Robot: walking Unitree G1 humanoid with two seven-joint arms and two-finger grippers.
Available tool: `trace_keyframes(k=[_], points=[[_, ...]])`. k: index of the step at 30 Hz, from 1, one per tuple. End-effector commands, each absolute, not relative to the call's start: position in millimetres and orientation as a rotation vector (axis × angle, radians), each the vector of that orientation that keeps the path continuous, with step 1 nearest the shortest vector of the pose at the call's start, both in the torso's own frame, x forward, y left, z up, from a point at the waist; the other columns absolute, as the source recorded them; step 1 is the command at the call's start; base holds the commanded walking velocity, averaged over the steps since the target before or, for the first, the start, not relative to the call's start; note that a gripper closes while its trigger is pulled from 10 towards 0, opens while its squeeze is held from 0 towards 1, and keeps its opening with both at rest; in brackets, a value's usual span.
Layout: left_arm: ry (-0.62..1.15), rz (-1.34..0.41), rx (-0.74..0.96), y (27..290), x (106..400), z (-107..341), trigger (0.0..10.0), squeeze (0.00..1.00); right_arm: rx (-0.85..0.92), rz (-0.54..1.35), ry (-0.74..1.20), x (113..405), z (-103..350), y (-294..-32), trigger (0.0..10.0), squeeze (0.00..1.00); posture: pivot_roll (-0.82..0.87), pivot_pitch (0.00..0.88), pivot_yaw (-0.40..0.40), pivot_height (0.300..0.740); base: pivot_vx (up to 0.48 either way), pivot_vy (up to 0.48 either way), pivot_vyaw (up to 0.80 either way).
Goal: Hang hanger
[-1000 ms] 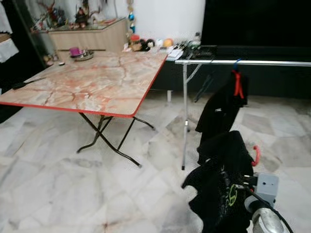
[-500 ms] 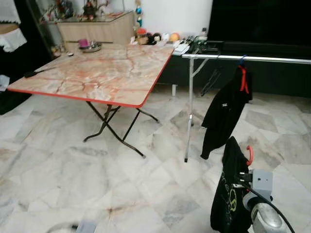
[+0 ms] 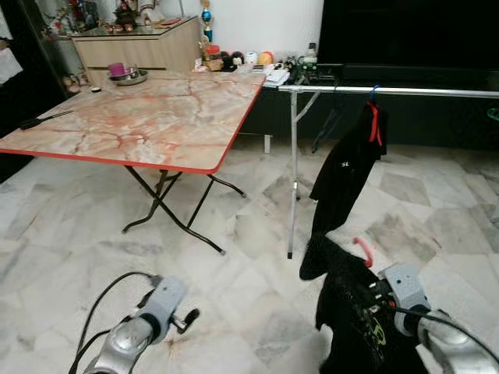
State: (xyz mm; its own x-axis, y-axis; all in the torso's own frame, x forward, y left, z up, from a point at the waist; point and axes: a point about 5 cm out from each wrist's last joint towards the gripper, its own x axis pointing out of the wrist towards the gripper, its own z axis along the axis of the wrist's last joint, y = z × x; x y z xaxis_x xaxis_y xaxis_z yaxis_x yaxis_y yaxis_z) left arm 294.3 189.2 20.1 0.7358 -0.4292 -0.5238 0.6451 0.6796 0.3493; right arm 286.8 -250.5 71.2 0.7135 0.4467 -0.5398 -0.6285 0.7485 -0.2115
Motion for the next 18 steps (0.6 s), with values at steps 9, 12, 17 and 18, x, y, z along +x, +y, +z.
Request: trace_keyframes(k=[9,12,17,18], points=[[0.458,-0.920,0.641,175,294,29,10.0,0.00,-0.528,1.096,0.477,273,89,-229,10.0,0.00,0.08,0.000,0.016,0.740,0.000,0.000,0.00],[0.497,-0.979,0.661,174,291,28,10.0,0.00,-0.507,1.235,0.463,268,97,-220,10.0,0.00,0.08,0.000,0.016,0.740,0.000,0.000,0.00],[0.570,-1.027,0.651,175,285,21,10.0,0.00,-0.484,1.342,0.420,266,105,-207,10.0,0.00,0.09,0.000,0.016,0.740,0.000,0.000,0.00],[0.581,-1.021,0.646,175,285,20,10.0,0.00,-0.485,1.363,0.411,265,107,-204,10.0,0.00,0.09,0.000,0.018,0.740,0.000,0.000,0.00]])
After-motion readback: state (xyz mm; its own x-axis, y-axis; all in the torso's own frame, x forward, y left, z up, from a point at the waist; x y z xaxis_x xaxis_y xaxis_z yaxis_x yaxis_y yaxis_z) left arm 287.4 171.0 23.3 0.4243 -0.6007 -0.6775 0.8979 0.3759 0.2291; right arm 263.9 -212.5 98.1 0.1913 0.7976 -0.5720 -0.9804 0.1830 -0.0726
